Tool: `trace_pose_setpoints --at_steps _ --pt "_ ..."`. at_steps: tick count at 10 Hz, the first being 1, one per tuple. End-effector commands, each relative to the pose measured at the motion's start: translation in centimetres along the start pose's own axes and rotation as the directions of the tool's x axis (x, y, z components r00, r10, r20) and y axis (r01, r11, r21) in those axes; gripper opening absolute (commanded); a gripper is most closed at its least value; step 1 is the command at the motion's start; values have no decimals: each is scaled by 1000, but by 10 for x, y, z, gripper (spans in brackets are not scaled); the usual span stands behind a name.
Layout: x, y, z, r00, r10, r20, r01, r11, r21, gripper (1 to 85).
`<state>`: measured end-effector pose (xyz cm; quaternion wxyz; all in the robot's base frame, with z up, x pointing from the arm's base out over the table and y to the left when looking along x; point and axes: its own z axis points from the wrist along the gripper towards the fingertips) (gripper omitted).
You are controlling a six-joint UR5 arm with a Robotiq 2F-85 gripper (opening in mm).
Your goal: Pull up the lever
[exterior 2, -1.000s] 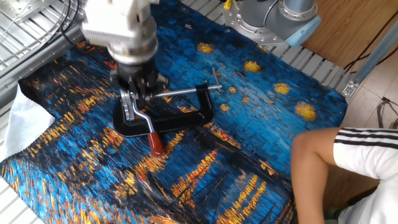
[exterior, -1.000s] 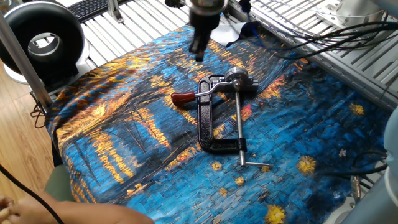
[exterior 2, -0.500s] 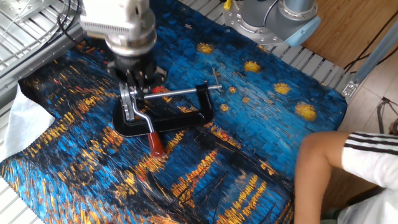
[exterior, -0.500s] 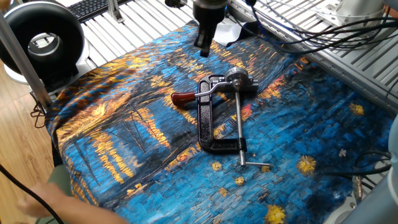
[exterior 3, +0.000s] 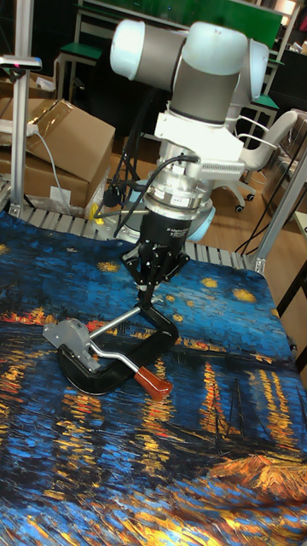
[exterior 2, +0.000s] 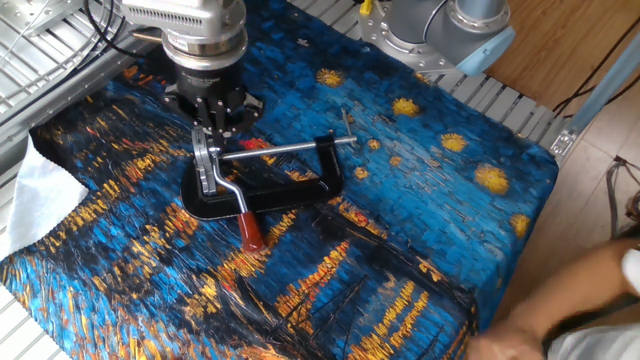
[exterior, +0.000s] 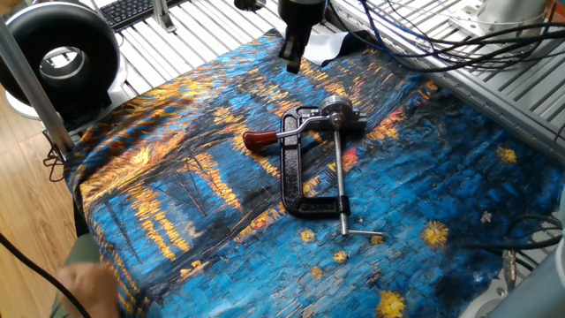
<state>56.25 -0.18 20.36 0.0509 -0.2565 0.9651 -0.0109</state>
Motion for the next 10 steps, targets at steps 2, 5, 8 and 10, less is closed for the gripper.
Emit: trace_pose_setpoints --at_steps 2,5,8,10 --pt "-48 28 17 998 -51 41 56 988 -144 373" --pt "-75 33 47 994 -103 40 108 982 -154 450" --pt "-90 37 66 981 -193 34 195 971 -140 457" --pt "-92 40 88 966 -258 35 260 958 -119 457"
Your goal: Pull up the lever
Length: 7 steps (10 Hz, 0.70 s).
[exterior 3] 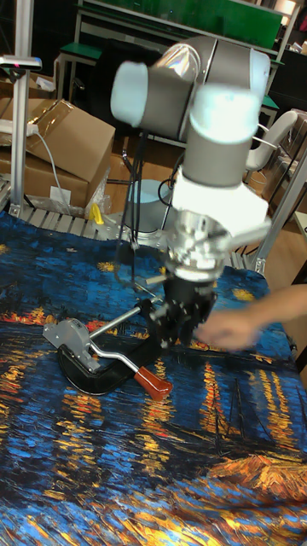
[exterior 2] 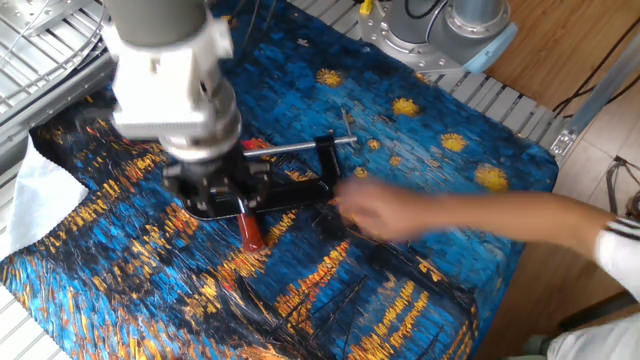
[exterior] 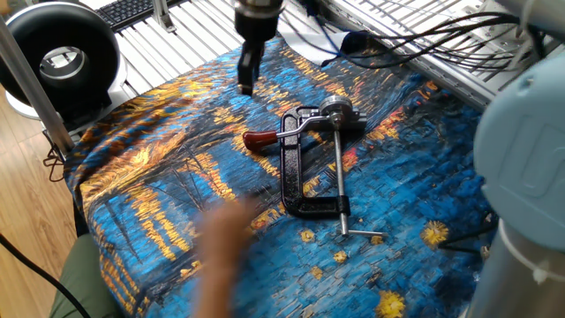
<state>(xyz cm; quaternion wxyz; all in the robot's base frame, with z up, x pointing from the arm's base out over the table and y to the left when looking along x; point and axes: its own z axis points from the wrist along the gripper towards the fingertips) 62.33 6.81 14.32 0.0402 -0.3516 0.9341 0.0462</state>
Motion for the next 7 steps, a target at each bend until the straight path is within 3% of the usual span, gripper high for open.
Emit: trace_pose_setpoints --at_steps 1,4,7 --pt "-10 2 33 997 -81 -1 81 997 6 463" --pt "-8 3 47 998 -69 -1 69 997 23 470" --pt "15 11 46 990 -110 -84 109 994 -17 513"
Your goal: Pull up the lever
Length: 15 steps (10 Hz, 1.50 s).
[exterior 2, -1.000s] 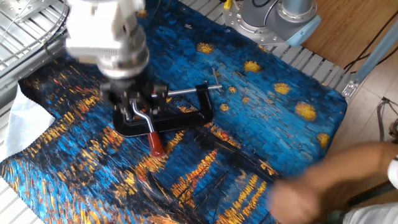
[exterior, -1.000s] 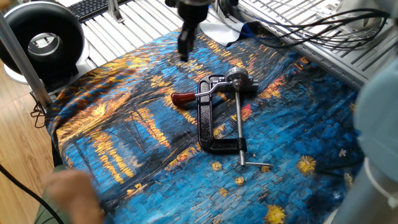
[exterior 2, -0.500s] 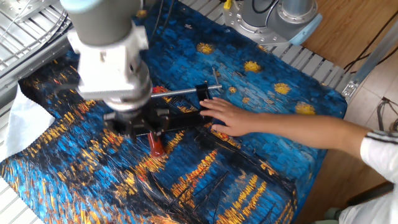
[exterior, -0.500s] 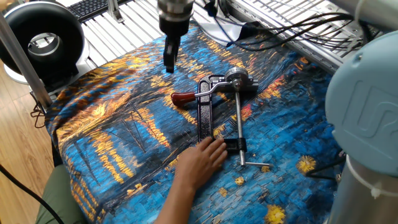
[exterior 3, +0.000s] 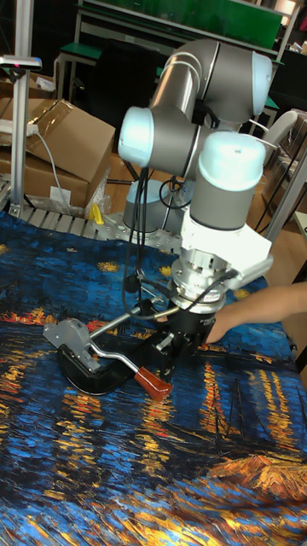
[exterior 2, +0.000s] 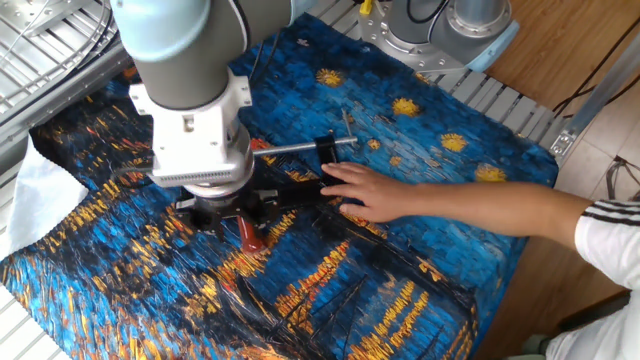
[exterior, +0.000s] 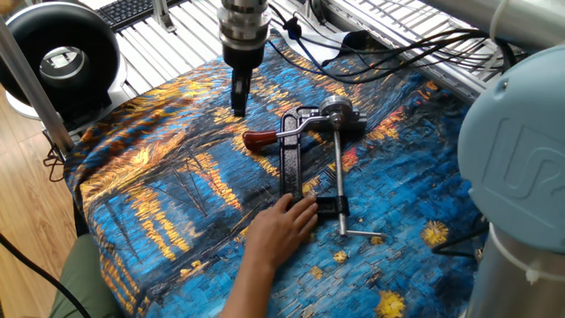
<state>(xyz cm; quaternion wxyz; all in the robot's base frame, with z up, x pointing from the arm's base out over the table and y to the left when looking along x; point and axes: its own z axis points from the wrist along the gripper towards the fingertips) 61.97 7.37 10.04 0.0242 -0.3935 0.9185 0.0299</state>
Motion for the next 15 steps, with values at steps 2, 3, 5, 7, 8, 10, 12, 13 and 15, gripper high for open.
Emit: trace_pose_setpoints --at_steps 2,3,5,7,8,10,12,13,15 --pt "16 3 3 998 -22 -61 21 1000 -11 510" --pt "18 -2 3 997 -38 -70 39 999 6 510" --pt "9 -5 23 996 -74 -52 74 997 -1 557" --pt "6 -1 46 997 -76 -21 75 997 -23 580" --pt "6 -3 55 997 -80 -17 80 997 -16 583" --pt "7 -6 64 996 -93 -13 92 996 -9 587" --pt "7 -3 71 996 -93 -11 92 996 -7 587" --pt "6 -3 73 996 -91 -9 91 996 -7 587" --pt "6 -3 76 996 -88 -9 88 996 -7 587"
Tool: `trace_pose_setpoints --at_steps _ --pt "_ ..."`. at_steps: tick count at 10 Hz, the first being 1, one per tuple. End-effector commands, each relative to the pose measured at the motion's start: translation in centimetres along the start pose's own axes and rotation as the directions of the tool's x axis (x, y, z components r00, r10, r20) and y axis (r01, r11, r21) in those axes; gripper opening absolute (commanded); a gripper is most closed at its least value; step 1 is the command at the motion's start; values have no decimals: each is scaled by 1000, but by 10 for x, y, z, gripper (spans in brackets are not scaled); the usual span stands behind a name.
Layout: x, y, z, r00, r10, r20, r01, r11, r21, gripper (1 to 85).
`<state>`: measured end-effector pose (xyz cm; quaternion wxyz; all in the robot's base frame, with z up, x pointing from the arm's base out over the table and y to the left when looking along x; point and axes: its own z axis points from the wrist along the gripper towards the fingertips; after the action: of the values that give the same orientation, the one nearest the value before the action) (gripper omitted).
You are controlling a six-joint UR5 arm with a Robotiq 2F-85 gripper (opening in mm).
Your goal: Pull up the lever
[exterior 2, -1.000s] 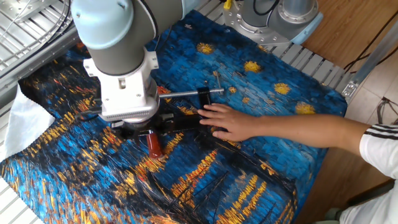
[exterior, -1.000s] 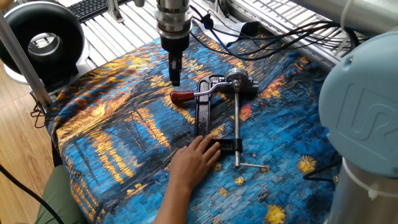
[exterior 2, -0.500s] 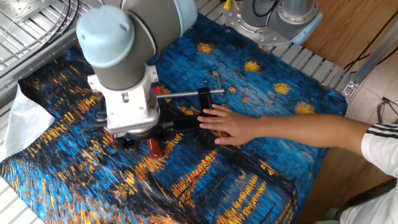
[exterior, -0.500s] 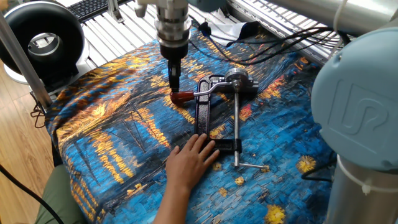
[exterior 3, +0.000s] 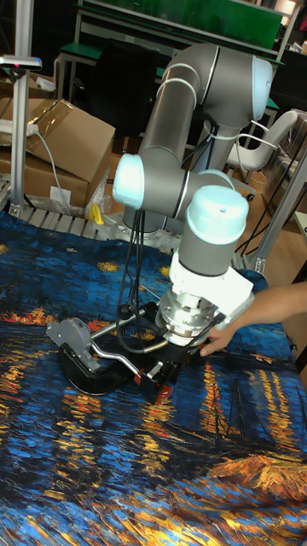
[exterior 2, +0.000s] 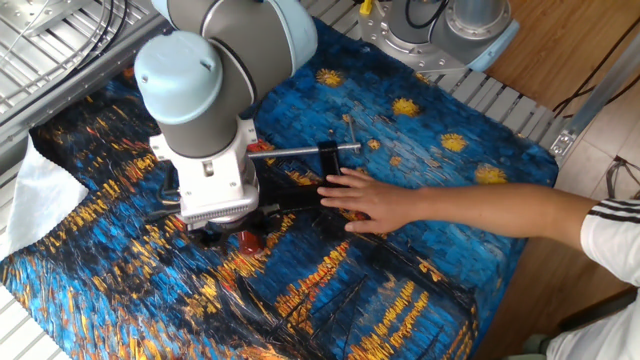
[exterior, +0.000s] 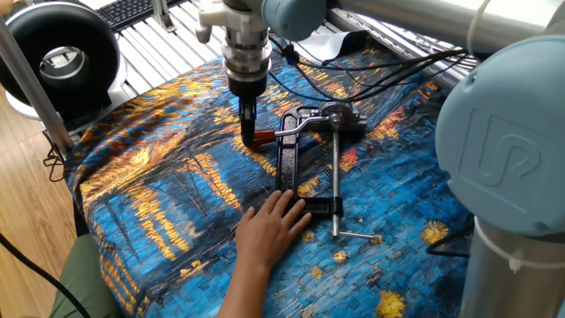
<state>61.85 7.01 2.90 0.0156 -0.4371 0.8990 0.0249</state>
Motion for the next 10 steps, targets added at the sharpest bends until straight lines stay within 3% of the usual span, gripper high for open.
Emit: trace_pose_setpoints --at_steps 1,10 --pt "-3 1 9 1000 6 17 -6 1000 -1 587" --pt "3 5 20 999 45 12 -45 999 -1 563"
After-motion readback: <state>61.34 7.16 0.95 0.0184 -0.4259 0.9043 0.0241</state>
